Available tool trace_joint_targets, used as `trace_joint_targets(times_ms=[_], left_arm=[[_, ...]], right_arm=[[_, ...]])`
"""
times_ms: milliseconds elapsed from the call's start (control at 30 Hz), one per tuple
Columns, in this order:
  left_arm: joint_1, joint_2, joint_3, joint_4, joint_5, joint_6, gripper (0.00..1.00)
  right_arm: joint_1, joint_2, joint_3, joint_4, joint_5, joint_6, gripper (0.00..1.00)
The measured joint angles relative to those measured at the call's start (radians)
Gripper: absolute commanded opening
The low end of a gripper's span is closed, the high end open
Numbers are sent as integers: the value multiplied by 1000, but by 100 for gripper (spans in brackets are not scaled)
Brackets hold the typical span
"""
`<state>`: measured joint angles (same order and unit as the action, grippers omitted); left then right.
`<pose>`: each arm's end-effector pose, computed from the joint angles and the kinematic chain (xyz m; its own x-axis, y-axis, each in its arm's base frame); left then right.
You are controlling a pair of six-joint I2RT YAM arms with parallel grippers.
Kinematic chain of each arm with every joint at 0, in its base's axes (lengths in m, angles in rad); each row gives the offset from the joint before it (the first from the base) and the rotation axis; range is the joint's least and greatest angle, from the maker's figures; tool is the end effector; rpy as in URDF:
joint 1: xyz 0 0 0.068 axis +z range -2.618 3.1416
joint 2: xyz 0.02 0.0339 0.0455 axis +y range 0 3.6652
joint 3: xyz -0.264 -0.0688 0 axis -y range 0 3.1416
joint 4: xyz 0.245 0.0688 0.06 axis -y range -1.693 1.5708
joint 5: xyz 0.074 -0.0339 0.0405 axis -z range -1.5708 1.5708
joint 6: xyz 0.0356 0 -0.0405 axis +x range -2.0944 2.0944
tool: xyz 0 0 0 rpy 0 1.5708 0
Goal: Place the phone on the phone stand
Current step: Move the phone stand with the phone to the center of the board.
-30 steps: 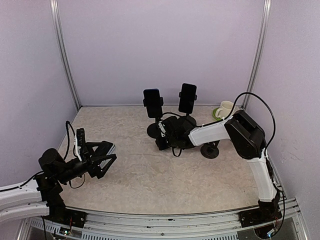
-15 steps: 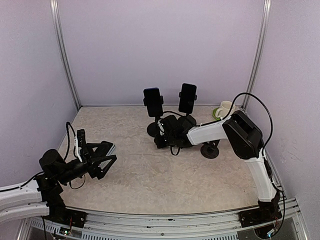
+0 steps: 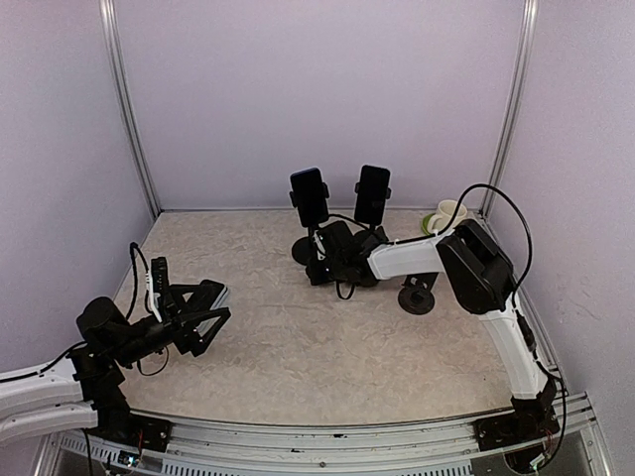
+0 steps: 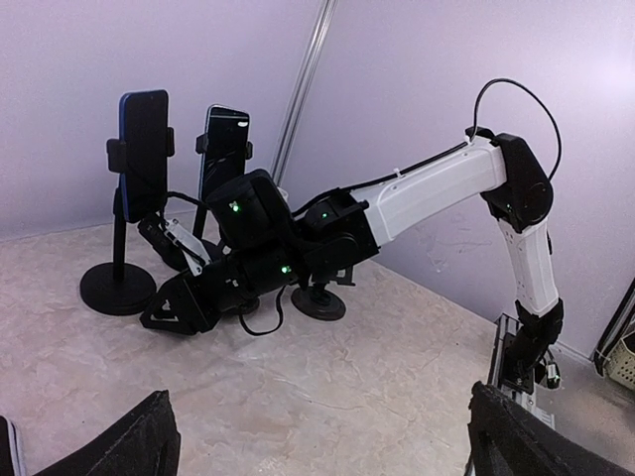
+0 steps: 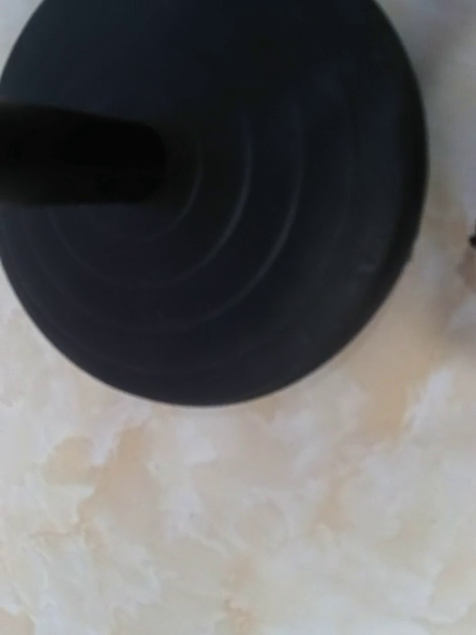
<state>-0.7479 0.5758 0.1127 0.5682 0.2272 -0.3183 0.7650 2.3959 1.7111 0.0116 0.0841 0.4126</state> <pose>0.1065 -0.1097 0.2129 -0.1857 -0.2436 -0.9519 0.8094 0.5114 -0.2888 0.3824 0.3630 0.1159 -0.6698 -0.0891 -0.7372 -0.4084 0.8733 0.2655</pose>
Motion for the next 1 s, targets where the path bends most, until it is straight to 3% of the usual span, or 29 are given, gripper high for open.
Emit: trace_joint_targets(times_ms=[1000], left_arm=[[0,21,0,0,0,0,99]], right_arm=[[-9,88,146,-32,-79,-98,32]])
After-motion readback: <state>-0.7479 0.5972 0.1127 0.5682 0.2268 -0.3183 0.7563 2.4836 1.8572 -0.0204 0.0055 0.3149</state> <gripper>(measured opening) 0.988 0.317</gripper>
